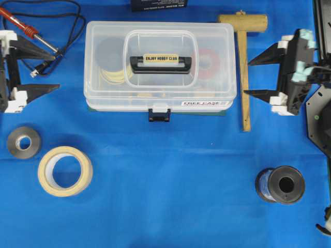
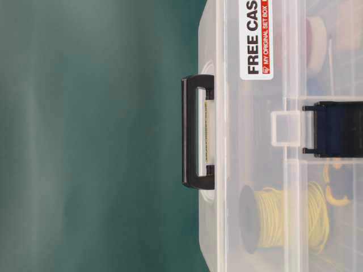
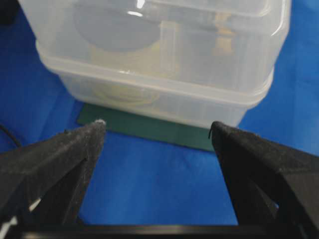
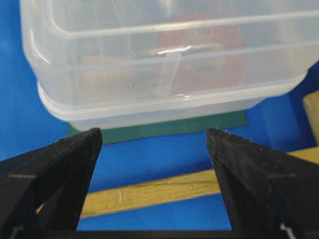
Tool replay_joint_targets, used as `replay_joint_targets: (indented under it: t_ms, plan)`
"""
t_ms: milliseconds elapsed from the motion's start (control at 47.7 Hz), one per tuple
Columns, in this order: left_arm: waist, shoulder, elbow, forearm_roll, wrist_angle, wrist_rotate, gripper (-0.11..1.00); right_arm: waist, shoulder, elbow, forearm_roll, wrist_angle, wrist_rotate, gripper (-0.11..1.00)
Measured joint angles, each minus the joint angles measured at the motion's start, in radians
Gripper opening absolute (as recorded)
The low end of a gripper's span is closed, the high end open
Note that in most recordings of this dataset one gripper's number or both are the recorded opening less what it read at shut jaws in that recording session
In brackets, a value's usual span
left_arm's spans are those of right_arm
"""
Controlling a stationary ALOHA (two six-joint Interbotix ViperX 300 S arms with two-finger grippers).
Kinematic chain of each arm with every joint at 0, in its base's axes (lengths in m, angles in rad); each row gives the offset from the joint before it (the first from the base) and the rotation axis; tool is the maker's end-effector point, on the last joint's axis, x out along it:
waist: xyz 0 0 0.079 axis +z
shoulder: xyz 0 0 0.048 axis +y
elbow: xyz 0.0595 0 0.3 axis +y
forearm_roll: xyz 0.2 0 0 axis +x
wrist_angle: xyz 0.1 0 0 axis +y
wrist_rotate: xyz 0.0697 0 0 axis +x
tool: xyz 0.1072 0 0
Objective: Open the tool box with both arms.
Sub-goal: 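Close both grippers on the lid edges at the box's left and right ends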
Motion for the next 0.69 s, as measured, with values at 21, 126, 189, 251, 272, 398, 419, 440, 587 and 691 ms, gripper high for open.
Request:
replay_joint_targets:
  t_ms: [21,126,189,251,272,398,419,440,587,691]
  plan:
    - [0.000,0.014,-0.002,-0.002,-0.009,0.000,0.91,0.002,0.009,-0.002,0.000,-0.003,0.000,0.83]
    - [0.000,0.097,-0.021,0.000,-0.043,0.000,0.91,0.000,0.058,-0.020,0.000,-0.018,0.000,0.83]
    - [-0.003,0.141,-0.035,0.000,-0.054,-0.002,0.91,0.000,0.080,-0.032,0.000,-0.028,-0.002,0.83]
    - [-0.012,0.181,-0.054,0.000,-0.069,-0.002,0.91,0.000,0.098,-0.041,0.000,-0.037,-0.002,0.83]
    - [-0.015,0.195,-0.060,-0.002,-0.074,0.000,0.91,0.000,0.103,-0.044,0.000,-0.040,-0.002,0.83]
    - [-0.031,0.272,-0.104,0.000,-0.094,0.000,0.91,0.000,0.121,-0.055,-0.002,-0.055,-0.002,0.83]
    - [-0.032,0.281,-0.109,0.000,-0.095,0.000,0.91,0.002,0.123,-0.057,0.000,-0.057,-0.002,0.83]
    - [-0.032,0.290,-0.115,0.000,-0.097,0.000,0.91,0.000,0.124,-0.057,-0.002,-0.058,-0.002,0.83]
    - [-0.031,0.342,-0.143,0.000,-0.097,0.006,0.91,0.000,0.129,-0.058,-0.002,-0.064,-0.003,0.83]
    - [-0.031,0.367,-0.149,0.000,-0.097,0.006,0.91,0.000,0.129,-0.057,-0.003,-0.067,-0.006,0.83]
